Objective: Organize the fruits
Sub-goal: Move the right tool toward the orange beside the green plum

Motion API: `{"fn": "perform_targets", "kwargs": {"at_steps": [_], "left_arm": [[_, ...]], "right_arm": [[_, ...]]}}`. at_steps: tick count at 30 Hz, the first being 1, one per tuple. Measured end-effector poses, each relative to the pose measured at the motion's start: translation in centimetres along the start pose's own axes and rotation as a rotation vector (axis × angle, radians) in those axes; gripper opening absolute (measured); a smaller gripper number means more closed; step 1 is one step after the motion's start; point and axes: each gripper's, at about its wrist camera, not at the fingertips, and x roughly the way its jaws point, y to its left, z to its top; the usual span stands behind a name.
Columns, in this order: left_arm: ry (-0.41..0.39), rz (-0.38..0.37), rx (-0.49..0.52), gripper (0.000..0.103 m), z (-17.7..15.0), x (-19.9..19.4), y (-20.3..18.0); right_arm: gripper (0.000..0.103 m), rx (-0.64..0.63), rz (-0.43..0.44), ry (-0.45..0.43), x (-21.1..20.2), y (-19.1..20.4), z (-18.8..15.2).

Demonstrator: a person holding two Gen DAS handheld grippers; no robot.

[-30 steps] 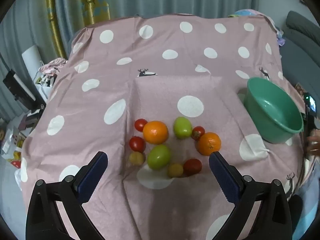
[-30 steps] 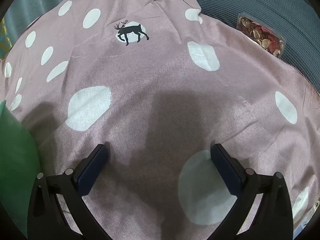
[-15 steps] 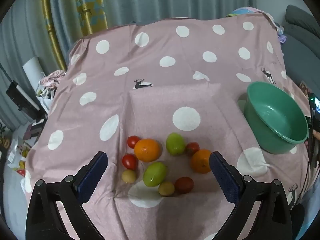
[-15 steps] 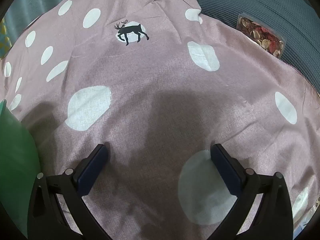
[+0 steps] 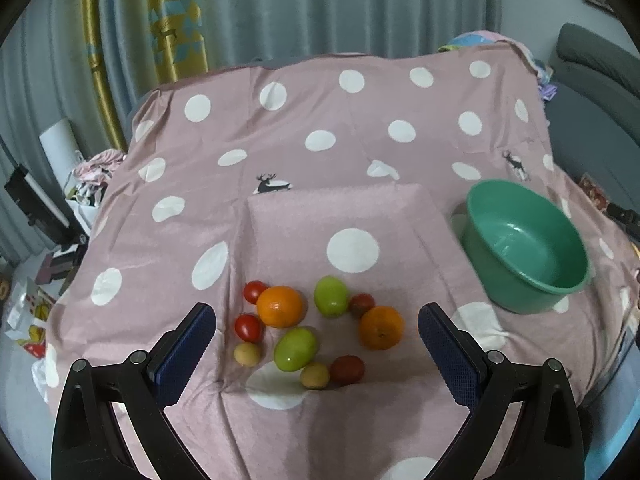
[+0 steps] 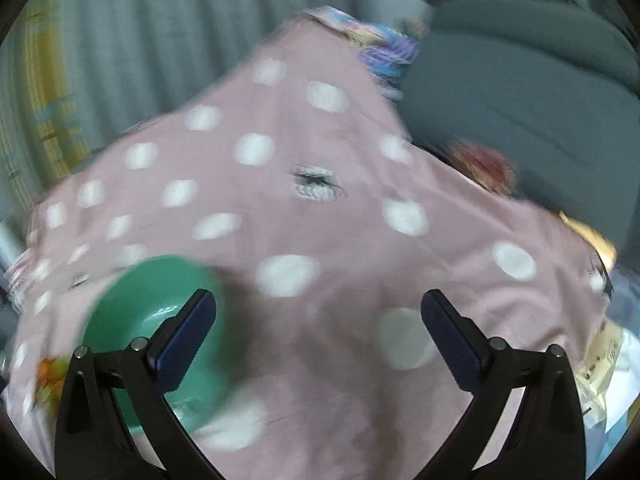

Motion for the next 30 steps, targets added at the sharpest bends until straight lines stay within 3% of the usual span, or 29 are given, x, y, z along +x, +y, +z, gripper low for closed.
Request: {"fn": "perform_targets", "kwargs": {"at_steps": [8, 12, 20, 30], "left_arm": [[-0.012, -0.003, -0.012, 0.101, -0.4, -1.5, 0.5], [-0.021, 0.004, -0.021, 0.101, -0.9, -2.2, 1.1], [-0.018, 0.025, -0.062, 0.101, -2.0, -2.7, 3.3], [-0.023, 0.034, -0.078, 0.101, -2.3, -2.7, 5.0]], "right_arm": [[0.103, -0.361, 0.357, 0.055, -5.5, 16.7, -3.2], [0.103, -0.438, 0.489, 0.092, -6.6, 21.0, -4.6], [0.103, -0.489, 0.536, 0.173, -5.7, 26.4, -7.3], [0.103, -0.527, 0.553, 0.196, -5.6, 28.5, -8.0]]}}
